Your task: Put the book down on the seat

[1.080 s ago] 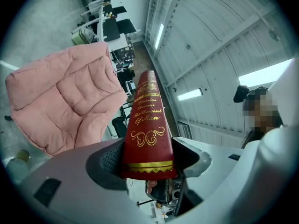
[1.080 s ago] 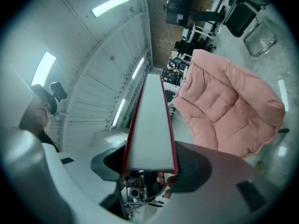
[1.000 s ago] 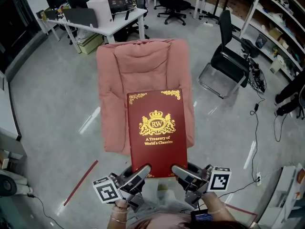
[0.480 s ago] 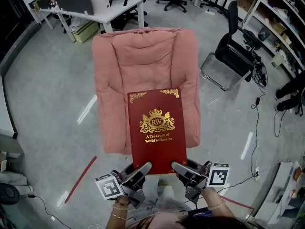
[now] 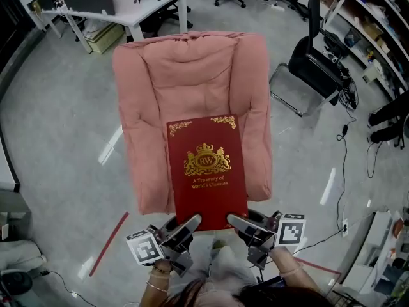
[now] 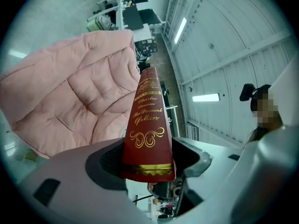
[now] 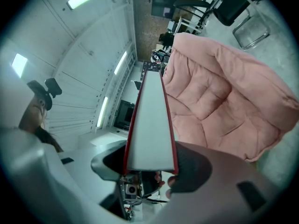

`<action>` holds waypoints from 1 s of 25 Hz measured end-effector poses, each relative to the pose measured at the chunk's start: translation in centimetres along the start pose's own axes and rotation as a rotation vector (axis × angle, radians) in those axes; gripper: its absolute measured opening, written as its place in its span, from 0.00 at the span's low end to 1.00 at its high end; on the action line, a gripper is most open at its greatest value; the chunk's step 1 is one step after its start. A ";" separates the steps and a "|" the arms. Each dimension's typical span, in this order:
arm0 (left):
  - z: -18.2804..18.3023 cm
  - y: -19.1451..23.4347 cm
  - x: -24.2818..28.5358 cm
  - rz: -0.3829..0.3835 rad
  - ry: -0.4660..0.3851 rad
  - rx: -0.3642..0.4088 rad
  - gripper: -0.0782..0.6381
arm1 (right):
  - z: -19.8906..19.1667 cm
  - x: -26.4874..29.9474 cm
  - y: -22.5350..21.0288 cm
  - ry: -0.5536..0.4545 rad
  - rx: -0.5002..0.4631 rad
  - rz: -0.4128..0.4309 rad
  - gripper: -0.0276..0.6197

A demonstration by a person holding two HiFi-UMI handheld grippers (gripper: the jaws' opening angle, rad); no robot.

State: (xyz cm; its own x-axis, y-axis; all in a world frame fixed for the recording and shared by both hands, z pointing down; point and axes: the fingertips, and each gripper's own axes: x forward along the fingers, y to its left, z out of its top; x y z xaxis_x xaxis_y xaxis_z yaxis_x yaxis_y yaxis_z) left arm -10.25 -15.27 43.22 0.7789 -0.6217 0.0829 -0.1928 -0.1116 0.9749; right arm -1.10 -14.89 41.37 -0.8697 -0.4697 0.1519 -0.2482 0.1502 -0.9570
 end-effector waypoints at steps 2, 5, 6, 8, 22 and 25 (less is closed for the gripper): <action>1.1 1.0 0.5 0.002 0.005 -0.001 0.50 | 0.6 1.1 -0.8 0.000 0.007 -0.007 0.44; 1.3 1.7 1.0 0.007 0.016 -0.002 0.50 | 0.9 1.3 -1.7 -0.003 0.020 -0.009 0.44; 1.3 1.9 1.2 0.008 0.021 -0.004 0.50 | 1.0 1.3 -1.9 -0.008 0.024 -0.010 0.44; 1.3 2.4 1.5 0.011 0.033 -0.008 0.50 | 1.1 1.4 -2.4 -0.016 0.031 -0.017 0.44; 0.9 5.4 2.8 0.048 -0.033 -0.051 0.50 | 1.9 2.1 -5.7 0.052 0.045 -0.045 0.44; 0.3 6.5 3.5 0.054 -0.051 -0.075 0.50 | 2.1 1.8 -7.2 0.064 0.052 -0.053 0.44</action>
State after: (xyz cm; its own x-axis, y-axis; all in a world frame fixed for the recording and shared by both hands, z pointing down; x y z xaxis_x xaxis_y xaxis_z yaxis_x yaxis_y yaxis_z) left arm -8.94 -18.37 49.83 0.7370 -0.6638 0.1274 -0.1870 -0.0191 0.9822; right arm 0.03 -18.59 48.00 -0.8816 -0.4192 0.2167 -0.2739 0.0805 -0.9584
